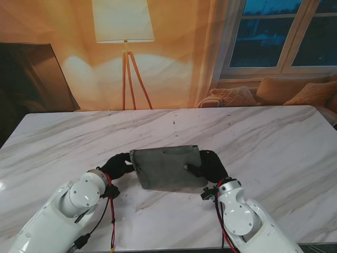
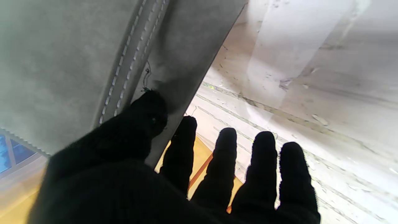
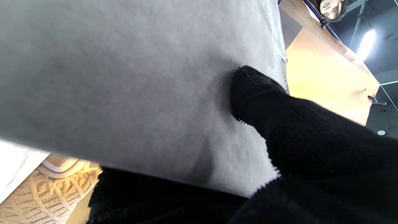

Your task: Collect documents into a storage pouch

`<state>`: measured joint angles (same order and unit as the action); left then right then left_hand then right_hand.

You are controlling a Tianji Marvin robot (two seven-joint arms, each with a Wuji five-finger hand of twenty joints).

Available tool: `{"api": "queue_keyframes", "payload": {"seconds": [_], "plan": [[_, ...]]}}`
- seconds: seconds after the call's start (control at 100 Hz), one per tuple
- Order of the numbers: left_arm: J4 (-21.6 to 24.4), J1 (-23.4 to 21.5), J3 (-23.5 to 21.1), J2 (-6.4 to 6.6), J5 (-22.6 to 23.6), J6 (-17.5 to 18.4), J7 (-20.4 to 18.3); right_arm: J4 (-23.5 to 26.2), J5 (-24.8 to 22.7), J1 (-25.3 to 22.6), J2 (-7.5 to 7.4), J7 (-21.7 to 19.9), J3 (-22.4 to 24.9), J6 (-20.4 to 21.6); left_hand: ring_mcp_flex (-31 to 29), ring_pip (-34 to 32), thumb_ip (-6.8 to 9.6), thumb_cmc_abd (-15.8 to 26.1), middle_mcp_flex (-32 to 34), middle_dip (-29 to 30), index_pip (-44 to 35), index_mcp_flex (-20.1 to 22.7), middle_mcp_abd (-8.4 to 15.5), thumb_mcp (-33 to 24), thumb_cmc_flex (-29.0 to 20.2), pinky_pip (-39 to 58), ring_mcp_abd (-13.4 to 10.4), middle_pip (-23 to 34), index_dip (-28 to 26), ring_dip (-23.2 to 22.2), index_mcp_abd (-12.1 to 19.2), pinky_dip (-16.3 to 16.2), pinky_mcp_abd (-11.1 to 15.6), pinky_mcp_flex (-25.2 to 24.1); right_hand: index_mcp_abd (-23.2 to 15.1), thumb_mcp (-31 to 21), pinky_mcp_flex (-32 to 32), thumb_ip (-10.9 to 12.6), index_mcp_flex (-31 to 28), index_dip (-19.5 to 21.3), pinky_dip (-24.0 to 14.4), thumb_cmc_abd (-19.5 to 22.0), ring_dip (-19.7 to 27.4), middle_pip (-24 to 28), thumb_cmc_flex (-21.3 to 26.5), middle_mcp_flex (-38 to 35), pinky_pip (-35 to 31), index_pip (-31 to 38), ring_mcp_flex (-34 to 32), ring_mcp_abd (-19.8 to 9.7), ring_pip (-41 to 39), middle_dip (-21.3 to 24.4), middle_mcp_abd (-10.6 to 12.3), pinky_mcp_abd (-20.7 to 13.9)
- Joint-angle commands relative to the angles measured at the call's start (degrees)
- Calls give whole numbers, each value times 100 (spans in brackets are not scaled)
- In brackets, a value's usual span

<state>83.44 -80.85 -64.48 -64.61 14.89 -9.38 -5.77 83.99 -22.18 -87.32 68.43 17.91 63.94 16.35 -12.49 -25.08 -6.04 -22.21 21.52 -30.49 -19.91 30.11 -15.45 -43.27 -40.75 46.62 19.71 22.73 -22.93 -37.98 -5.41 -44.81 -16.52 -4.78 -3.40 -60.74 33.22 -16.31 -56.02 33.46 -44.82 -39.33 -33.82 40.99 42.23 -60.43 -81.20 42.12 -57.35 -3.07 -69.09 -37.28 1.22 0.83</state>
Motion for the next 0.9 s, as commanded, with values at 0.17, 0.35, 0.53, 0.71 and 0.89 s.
{"api": "queue_keyframes", "payload": {"seconds": [0.17,0.35,0.53,0.71,0.89], "plan": [[-15,-57,-16,-151,-461,241,174,-87,134,62,48,-45,-100,-175,24,-38,5,-36,142,119,-577,554,230,-355,-674,265,-108,82,-294,42,358,-174,122,-36,-866,-563,1,164,-1134,538,239,505,191,31,699,-121,264,1053,-210,-334,293,1,-9,9],[84,-116,-61,-164,-594,404,208,-123,155,89,67,-1,-163,-204,-269,-195,-375,-402,812,83,-1181,1094,305,-173,-1387,574,-67,275,-516,42,421,-106,63,-37,-863,-518,-48,169,-1040,437,387,523,354,-80,686,-92,405,901,-190,-299,572,80,20,21],[180,-190,-107,-174,-538,540,328,-119,164,91,58,-53,-199,-244,-753,-549,-491,-622,1522,-289,-2394,1347,325,-275,-1876,990,-25,469,-397,-35,277,79,-34,99,-877,-458,-170,183,-702,-414,599,462,494,-252,665,26,473,887,-93,-232,915,128,45,16],[291,-314,-221,-212,-508,588,553,-83,169,84,19,-225,-235,-313,-1251,-1085,-481,-341,2581,-1327,-3323,1433,305,12,-2216,1516,133,68,-471,-233,269,58,-42,316,-955,-412,-376,201,-249,-929,642,267,582,-384,522,259,572,1073,108,-150,1167,133,42,21],[356,-409,-330,-213,-463,625,632,-74,100,98,-33,-398,-253,-376,-1528,-1870,-405,-182,3229,-2351,-3407,1605,95,524,-2569,1807,378,244,-634,-708,299,29,-53,378,-1029,-594,-711,144,339,-1216,601,-26,574,-628,238,589,732,1230,422,-92,1558,101,82,-6]]}}
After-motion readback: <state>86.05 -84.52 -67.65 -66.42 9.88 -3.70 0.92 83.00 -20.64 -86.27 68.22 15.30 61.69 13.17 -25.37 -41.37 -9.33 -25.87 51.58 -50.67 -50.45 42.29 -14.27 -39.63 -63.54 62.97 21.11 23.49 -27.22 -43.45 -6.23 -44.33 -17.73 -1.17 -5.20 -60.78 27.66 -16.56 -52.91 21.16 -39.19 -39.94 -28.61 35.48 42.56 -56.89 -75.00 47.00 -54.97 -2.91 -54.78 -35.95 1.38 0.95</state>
